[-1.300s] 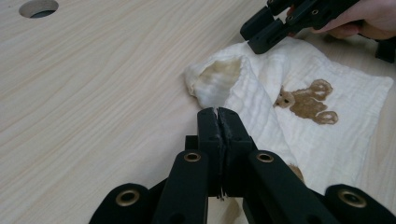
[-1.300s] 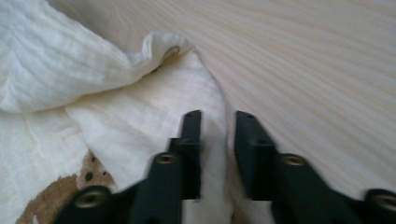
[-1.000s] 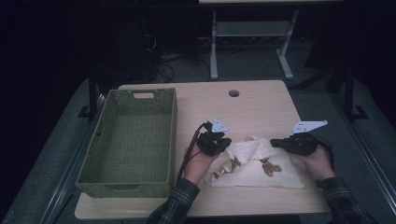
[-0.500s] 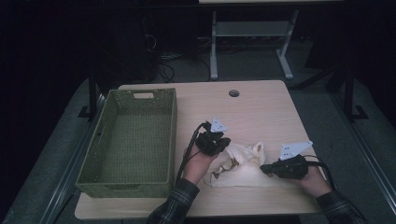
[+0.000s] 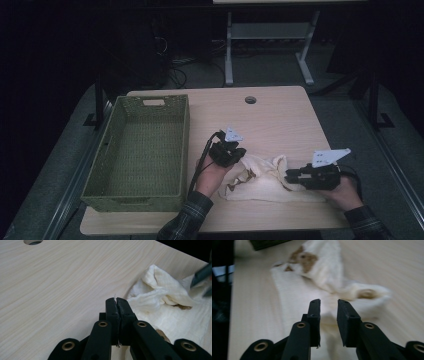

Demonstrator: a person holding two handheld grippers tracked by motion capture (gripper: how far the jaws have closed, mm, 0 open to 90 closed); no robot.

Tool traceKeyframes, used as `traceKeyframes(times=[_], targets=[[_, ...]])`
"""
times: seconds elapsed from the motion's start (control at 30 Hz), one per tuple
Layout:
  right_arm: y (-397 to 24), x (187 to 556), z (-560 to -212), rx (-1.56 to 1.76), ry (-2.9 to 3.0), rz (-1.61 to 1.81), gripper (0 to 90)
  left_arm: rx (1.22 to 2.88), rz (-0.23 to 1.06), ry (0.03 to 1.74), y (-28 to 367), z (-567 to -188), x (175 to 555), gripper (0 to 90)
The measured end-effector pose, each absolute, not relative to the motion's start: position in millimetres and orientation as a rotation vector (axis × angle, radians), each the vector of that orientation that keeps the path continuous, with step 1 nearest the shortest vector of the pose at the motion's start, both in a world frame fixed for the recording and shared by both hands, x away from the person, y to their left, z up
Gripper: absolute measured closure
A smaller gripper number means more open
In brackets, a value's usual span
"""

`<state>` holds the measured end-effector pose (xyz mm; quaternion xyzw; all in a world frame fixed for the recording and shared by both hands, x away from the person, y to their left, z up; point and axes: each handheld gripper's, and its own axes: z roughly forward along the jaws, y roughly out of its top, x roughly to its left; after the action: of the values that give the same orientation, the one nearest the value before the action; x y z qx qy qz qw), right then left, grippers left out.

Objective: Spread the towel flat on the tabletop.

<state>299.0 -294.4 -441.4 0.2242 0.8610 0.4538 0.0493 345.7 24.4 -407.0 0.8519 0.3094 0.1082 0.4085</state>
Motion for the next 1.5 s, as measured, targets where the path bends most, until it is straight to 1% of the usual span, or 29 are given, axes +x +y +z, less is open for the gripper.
traceKeyframes(times=[0.1, 0.13, 0.2, 0.27, 0.3, 0.33, 0.4, 0.63, 1.0, 1.07, 1.17, 1.27, 1.4, 1.5], targets=[[-304.9, 304.2, -441.5, 0.750, 2.581, 1.351, 74.1, 2.147, 0.273, 0.779, 24.5, -406.9, 345.8, 88.2], [-313.6, 312.6, -445.6, 0.816, 2.568, 1.310, 74.7, 2.152, 0.273, 0.777, 24.2, -407.0, 346.1, 88.2], [-317.6, 322.3, -450.5, 0.867, 2.566, 1.282, 74.6, 2.155, 0.269, 0.778, 23.1, -407.3, 346.1, 88.2], [-317.5, 333.7, -455.2, 0.903, 2.573, 1.278, 73.1, 2.154, 0.267, 0.776, 22.1, -407.9, 345.9, 88.2], [-317.5, 333.7, -455.2, 0.903, 2.573, 1.278, 73.1, 2.154, 0.267, 0.776, 22.1, -407.9, 345.9, 88.2], [-314.7, 342.8, -458.1, 0.919, 2.581, 1.299, 72.8, 2.157, 0.269, 0.772, 21.9, -408.0, 345.9, 88.2], [-308.4, 348.1, -459.8, 0.922, 2.585, 1.319, 72.8, 2.155, 0.269, 0.776, 22.0, -408.1, 346.1, 88.2], [-278.9, 343.6, -460.2, 0.809, 2.657, 1.324, 72.7, 2.158, 0.270, 0.774, 23.3, -407.3, 345.9, 88.2], [-252.2, 325.6, -464.6, 0.678, 2.757, 1.307, 71.7, 2.160, 0.266, 0.773, 21.7, -409.1, 345.8, 88.2], [-252.5, 322.4, -462.7, 0.656, 2.752, 1.307, 71.5, 2.163, 0.266, 0.773, 22.1, -408.9, 345.7, 88.2], [-263.7, 320.3, -452.4, 0.677, 2.695, 1.354, 70.8, 2.163, 0.269, 0.775, 23.2, -408.3, 345.7, 88.2], [-287.2, 324.9, -443.1, 0.760, 2.602, 1.390, 71.6, 2.162, 0.269, 0.775, 23.4, -408.1, 345.7, 88.2], [-300.2, 333.1, -448.7, 0.830, 2.583, 1.354, 71.8, 2.164, 0.269, 0.775, 23.4, -408.1, 345.8, 88.2], [-301.9, 337.8, -452.4, 0.846, 2.588, 1.344, 71.8, 2.163, 0.268, 0.777, 23.5, -408.4, 345.9, 88.2]])
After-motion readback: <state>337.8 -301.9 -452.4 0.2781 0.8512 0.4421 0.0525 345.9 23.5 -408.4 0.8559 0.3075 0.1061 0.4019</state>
